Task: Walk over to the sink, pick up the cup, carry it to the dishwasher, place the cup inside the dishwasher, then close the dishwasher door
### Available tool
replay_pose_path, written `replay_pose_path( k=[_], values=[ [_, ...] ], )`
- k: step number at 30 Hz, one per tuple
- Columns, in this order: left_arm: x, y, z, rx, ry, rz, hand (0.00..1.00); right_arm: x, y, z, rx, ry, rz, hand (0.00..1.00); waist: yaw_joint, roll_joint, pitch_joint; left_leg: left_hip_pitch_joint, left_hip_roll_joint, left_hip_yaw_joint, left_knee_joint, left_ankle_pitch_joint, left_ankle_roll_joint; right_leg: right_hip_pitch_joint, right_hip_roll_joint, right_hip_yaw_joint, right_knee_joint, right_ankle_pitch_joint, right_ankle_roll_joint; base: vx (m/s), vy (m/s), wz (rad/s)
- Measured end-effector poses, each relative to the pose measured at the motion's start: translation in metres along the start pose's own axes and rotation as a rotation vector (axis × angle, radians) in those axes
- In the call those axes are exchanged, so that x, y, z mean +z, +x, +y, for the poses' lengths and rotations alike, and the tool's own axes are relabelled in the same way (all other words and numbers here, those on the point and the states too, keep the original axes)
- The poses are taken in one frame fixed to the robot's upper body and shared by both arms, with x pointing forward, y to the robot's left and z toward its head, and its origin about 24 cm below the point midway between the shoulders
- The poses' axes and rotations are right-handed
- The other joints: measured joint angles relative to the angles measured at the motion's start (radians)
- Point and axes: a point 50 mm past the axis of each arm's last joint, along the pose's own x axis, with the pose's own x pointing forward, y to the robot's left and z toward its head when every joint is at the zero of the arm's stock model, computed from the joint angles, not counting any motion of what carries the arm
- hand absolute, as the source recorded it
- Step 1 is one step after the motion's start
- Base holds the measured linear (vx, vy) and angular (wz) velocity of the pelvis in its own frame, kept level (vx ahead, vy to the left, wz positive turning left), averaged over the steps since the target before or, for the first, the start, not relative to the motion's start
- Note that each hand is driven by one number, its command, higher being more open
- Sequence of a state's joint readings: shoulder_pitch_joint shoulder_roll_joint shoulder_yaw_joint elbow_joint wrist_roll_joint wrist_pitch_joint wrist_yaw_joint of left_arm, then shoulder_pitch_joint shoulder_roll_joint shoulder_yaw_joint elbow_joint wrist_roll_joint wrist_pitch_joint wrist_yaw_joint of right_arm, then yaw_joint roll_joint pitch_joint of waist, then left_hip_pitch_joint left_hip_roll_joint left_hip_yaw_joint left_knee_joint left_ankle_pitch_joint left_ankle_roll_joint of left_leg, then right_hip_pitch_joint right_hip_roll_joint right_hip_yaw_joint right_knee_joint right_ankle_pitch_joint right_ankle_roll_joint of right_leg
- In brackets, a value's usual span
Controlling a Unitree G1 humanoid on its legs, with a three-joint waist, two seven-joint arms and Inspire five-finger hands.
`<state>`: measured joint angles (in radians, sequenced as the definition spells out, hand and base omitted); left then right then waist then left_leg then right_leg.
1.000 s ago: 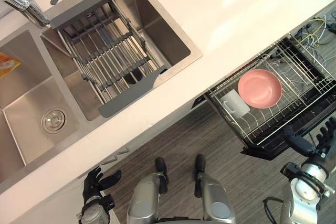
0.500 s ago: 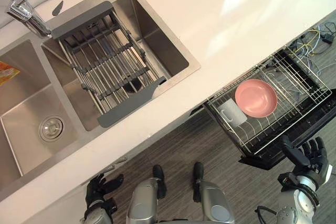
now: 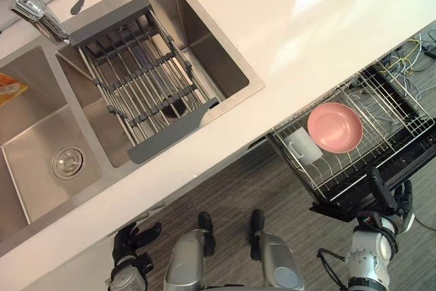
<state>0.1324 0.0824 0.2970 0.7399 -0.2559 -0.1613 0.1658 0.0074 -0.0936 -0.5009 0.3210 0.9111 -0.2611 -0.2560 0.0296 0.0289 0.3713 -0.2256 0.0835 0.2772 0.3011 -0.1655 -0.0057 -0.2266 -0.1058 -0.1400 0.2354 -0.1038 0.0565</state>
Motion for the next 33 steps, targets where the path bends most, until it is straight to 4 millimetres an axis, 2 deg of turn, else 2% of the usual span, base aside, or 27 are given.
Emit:
replay_pose_path(
  k=[6, 10, 11, 12, 14, 19, 23, 26, 30, 33],
  values=[
    [0.006, 0.003, 0.000, -0.026, 0.028, -0.025, 0.90, -0.011, 0.004, 0.027, 0.053, 0.175, 0.019, 0.90, -0.004, 0.001, 0.000, -0.004, -0.023, -0.040, -0.040, 0.044, 0.001, 0.000, -0.014, -0.030, -0.006, 0.002, -0.001, -0.01, -0.013, 0.20],
    [0.011, 0.005, 0.002, -0.028, 0.035, -0.046, 0.90, -0.022, 0.007, 0.066, 0.151, 0.269, 0.063, 0.90, -0.001, 0.002, 0.000, -0.015, -0.030, -0.073, -0.061, 0.072, -0.001, 0.000, -0.016, -0.056, -0.016, 0.013, -0.006, -0.05, -0.024, 0.22],
    [0.015, 0.007, 0.005, -0.025, 0.044, -0.058, 0.90, -0.024, 0.007, 0.087, 0.218, 0.298, 0.080, 0.90, 0.009, 0.005, 0.001, -0.023, -0.030, -0.087, -0.063, 0.080, -0.002, 0.000, -0.015, -0.071, -0.019, 0.017, -0.010, -0.07, -0.026, 0.22],
    [0.016, 0.007, 0.005, -0.024, 0.046, -0.060, 0.90, -0.025, 0.007, 0.091, 0.230, 0.302, 0.082, 0.90, 0.011, 0.005, 0.002, -0.025, -0.030, -0.090, -0.062, 0.081, -0.002, 0.000, -0.015, -0.074, -0.020, 0.018, -0.011, -0.09, -0.032, 0.26],
    [0.024, 0.010, 0.007, -0.023, 0.053, -0.082, 0.90, -0.023, 0.010, 0.117, 0.300, 0.308, 0.094, 0.90, 0.030, 0.016, 0.007, -0.042, -0.031, -0.118, -0.060, 0.090, -0.004, 0.000, -0.013, -0.097, -0.026, 0.025, -0.016, -0.07, -0.023, 0.28],
    [0.035, 0.014, 0.007, -0.024, 0.059, -0.114, 0.90, -0.018, 0.017, 0.155, 0.375, 0.306, 0.101, 0.90, 0.058, 0.035, 0.016, -0.071, -0.032, -0.158, -0.050, 0.104, -0.004, 0.000, -0.011, -0.135, -0.032, 0.031, -0.021, -0.04, -0.015, 0.24],
    [0.038, 0.015, 0.008, -0.025, 0.059, -0.126, 0.90, -0.024, 0.013, 0.158, 0.439, 0.253, 0.117, 0.90, 0.062, 0.036, 0.016, -0.082, -0.031, -0.179, -0.032, 0.106, -0.004, 0.009, -0.004, -0.141, -0.045, 0.042, -0.024, 0.00, -0.005, 0.05],
    [0.043, 0.017, 0.003, -0.048, 0.055, -0.141, 0.90, -0.021, 0.019, 0.161, 0.454, 0.186, 0.117, 0.90, 0.062, 0.036, 0.017, -0.088, -0.028, -0.194, -0.021, 0.106, -0.004, 0.017, 0.003, -0.146, -0.059, 0.056, -0.029, -0.08, 0.014, 0.02],
    [0.039, 0.018, 0.003, -0.045, 0.059, -0.120, 0.90, -0.022, 0.023, 0.164, 0.489, 0.030, 0.115, 0.90, 0.062, 0.036, 0.017, -0.089, -0.017, -0.198, -0.017, 0.105, -0.004, 0.029, 0.019, -0.145, -0.086, 0.079, -0.037, -0.08, 0.003, -0.03],
    [0.034, 0.018, 0.005, -0.040, 0.066, -0.096, 0.90, -0.026, 0.024, 0.156, 0.530, -0.141, 0.119, 0.90, 0.057, 0.035, 0.016, -0.067, -0.014, -0.200, -0.021, 0.110, -0.011, 0.052, 0.023, -0.147, -0.099, 0.084, -0.038, -0.02, -0.006, 0.00]
  ],
)
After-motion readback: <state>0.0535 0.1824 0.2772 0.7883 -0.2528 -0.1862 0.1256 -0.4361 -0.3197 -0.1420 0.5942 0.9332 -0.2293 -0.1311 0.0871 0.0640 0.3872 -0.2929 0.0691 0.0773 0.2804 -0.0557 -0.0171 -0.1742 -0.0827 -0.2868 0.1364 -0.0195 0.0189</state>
